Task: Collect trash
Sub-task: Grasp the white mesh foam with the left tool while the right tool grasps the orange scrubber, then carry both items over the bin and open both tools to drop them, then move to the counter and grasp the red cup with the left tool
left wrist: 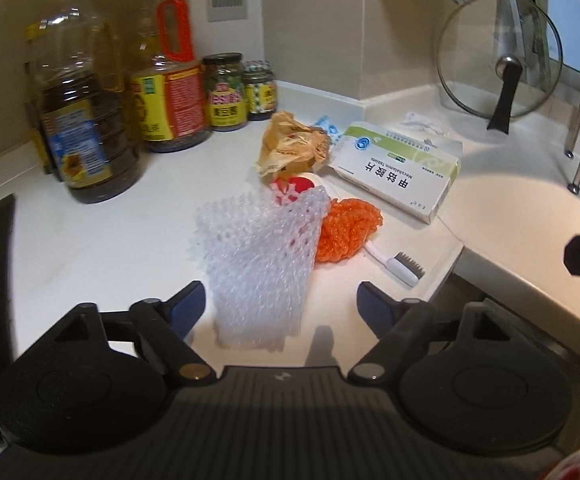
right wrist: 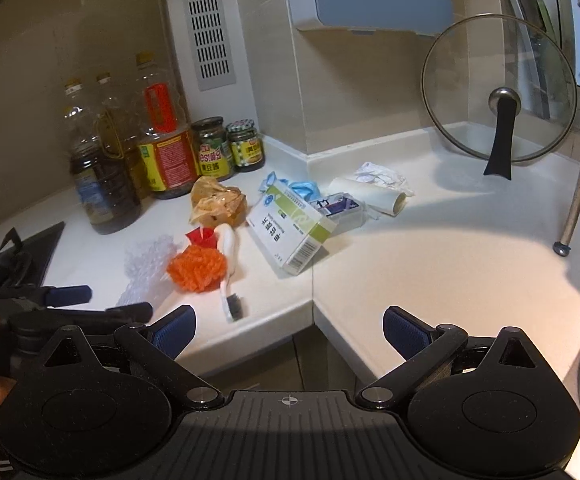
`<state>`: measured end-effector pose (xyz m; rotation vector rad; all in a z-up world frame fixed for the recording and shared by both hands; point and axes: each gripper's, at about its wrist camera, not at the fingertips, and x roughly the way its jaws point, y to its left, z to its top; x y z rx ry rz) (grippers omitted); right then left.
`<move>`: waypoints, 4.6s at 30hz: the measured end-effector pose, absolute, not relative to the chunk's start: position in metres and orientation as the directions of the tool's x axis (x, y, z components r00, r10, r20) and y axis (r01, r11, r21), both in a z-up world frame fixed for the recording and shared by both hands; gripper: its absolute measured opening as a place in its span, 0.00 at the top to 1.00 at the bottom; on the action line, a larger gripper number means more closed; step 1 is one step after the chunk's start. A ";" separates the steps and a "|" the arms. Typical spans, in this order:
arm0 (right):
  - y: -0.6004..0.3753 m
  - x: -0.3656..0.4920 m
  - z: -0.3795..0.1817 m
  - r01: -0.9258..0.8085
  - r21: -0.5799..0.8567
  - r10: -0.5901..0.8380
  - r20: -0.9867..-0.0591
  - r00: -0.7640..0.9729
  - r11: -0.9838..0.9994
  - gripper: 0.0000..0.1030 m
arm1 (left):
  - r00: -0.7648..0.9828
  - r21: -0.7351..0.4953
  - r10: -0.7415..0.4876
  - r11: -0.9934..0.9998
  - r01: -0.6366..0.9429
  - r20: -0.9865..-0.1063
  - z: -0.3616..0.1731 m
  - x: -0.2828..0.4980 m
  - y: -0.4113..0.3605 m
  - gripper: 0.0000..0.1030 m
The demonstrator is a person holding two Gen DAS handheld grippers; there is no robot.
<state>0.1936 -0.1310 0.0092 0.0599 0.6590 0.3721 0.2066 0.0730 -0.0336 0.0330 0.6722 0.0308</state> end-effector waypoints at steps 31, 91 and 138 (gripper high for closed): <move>-0.027 0.294 -0.046 -0.853 -0.163 0.640 -0.596 0.485 0.496 0.82 | 0.694 0.049 0.370 0.899 -0.436 -0.617 0.013 0.170 0.068 0.91; -0.181 0.150 -0.122 -0.539 0.055 0.365 -0.792 0.489 0.841 0.92 | 0.540 -0.048 -0.097 0.993 0.105 -0.836 -0.130 0.130 0.008 0.65; -0.125 0.169 -0.022 -0.512 0.056 0.424 -0.640 0.640 0.857 0.48 | 0.770 -0.107 -0.062 0.994 -0.009 -0.635 -0.011 0.123 0.071 0.65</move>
